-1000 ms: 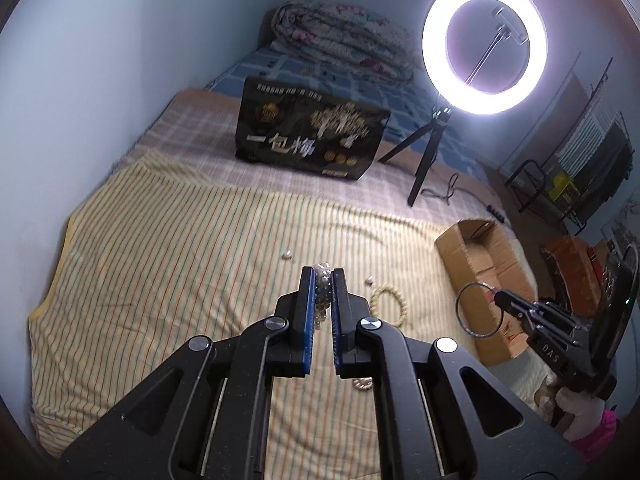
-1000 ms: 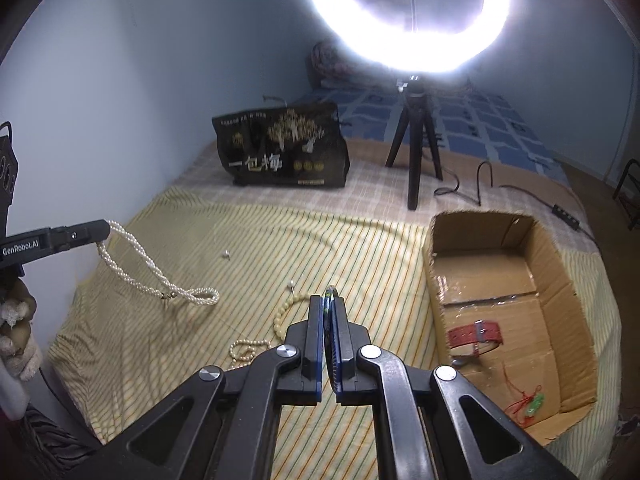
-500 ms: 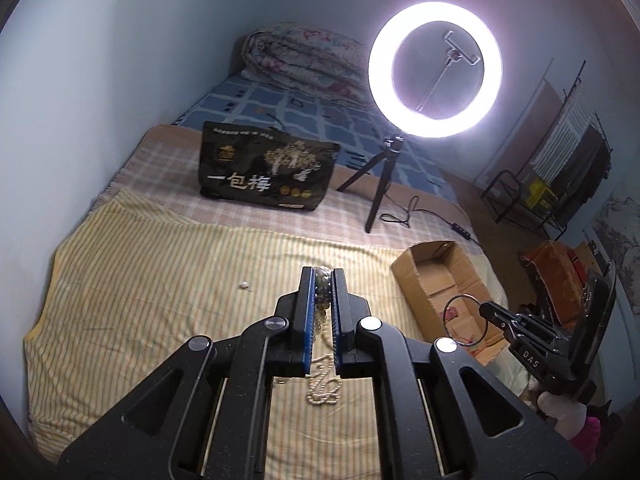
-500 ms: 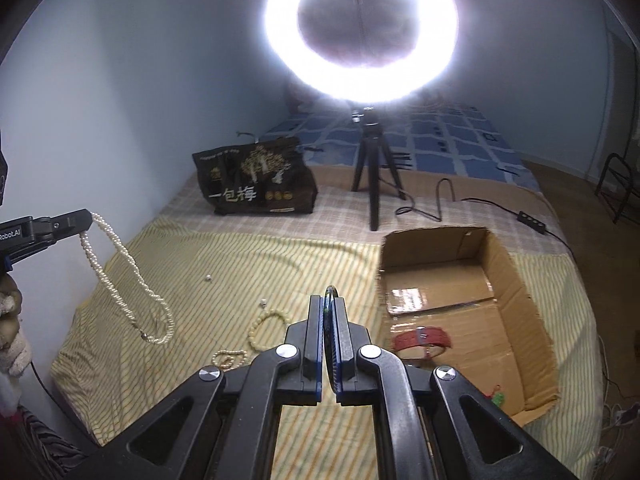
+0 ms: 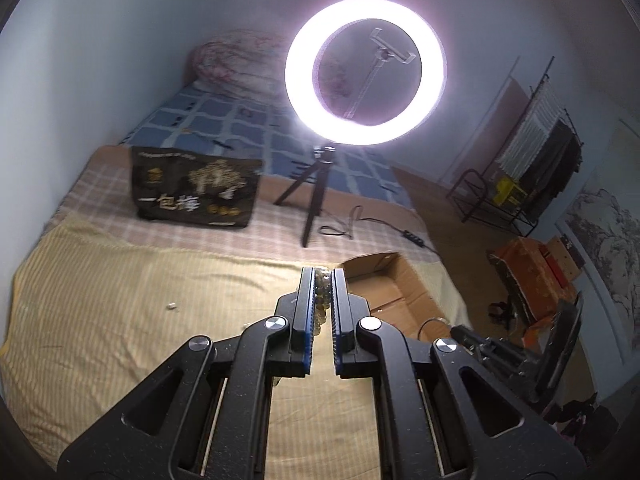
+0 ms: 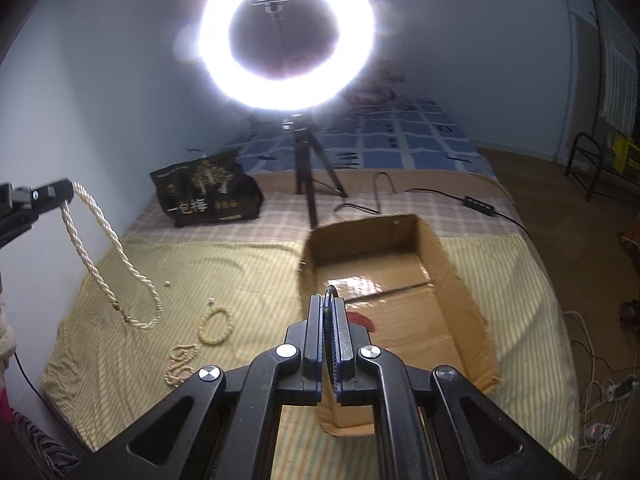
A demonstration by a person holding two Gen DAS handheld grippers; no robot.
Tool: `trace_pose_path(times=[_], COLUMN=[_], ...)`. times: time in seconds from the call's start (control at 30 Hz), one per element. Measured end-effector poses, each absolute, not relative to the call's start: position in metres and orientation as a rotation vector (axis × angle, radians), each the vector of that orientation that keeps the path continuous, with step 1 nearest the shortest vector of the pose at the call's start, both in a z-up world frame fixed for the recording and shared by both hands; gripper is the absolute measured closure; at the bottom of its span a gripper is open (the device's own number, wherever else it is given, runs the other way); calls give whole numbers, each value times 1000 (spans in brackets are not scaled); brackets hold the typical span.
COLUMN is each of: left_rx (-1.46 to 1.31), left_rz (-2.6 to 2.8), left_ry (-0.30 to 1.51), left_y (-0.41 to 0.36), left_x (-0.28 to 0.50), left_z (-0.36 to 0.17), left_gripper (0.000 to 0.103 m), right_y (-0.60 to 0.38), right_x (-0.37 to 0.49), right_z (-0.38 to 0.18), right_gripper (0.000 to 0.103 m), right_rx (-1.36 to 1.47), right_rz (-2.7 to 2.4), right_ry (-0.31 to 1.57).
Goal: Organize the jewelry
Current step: 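Lift and carry the necklace with the left tool over the box while the right tool carries the bangle, then open the left tool to drop the necklace in the box while the right tool drops the bangle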
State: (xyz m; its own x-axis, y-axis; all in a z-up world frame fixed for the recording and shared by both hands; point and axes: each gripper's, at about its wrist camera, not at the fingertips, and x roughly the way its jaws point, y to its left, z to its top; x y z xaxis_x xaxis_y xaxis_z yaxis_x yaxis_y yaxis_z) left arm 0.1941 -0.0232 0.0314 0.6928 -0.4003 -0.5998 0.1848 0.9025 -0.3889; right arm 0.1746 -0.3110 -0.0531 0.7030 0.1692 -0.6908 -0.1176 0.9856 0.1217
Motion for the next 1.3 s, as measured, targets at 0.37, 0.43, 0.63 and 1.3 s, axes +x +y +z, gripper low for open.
trace_pose_path(times=[0.37, 0.43, 0.63, 1.3], left_rx=[-243, -229, -194, -122], left_rz=[-437, -453, -476, -453], left_ry=[736, 737, 752, 908], left_y=[-103, -121, -161, -235], left_x=[222, 232, 257, 320], left_z=[47, 49, 44, -35], left_gripper=[98, 98, 98, 98], right_y=[-351, -353, -355, -361], right_x=[166, 166, 172, 198], right_z=[-61, -63, -68, -105], right_gripper=[102, 102, 102, 102], right_rx=[100, 104, 122, 185], right_rz=[110, 108, 119, 128], right_ry=[793, 798, 813, 911])
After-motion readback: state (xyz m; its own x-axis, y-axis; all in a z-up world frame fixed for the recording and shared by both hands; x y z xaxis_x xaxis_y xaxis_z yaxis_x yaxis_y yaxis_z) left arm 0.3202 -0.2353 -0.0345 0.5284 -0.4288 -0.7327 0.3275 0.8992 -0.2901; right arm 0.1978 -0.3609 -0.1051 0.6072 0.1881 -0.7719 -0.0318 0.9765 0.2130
